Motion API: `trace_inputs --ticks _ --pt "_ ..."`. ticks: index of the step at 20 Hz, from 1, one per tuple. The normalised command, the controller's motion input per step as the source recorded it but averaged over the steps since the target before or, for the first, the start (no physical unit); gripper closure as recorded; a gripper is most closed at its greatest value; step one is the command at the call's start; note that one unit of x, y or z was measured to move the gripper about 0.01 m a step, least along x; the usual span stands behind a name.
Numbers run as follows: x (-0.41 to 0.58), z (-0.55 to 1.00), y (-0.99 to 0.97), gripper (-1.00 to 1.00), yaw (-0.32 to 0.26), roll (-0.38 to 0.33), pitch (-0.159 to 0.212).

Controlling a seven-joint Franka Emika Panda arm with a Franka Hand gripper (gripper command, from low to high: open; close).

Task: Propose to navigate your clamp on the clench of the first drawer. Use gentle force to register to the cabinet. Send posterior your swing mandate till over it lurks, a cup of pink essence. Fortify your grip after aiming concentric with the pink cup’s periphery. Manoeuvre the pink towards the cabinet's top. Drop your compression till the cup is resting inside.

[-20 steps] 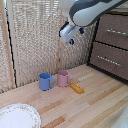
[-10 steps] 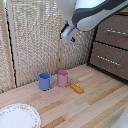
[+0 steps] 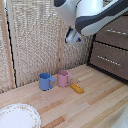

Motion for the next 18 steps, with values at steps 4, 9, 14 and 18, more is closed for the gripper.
trace_inputs --ticks 4,9,14,18 --pt "0.01 0.0 -0.41 -1.0 -0.092 -0.344 0.102" --pt "0.014 0.02 -0.68 -1.0 -0.015 -0.265 -0.03" --pt "-0.02 0.0 -0.78 -1.0 0.016 -0.167 -0.051" --pt "-0.151 0.0 -0.77 -1.0 0.017 -0.123 -0.028"
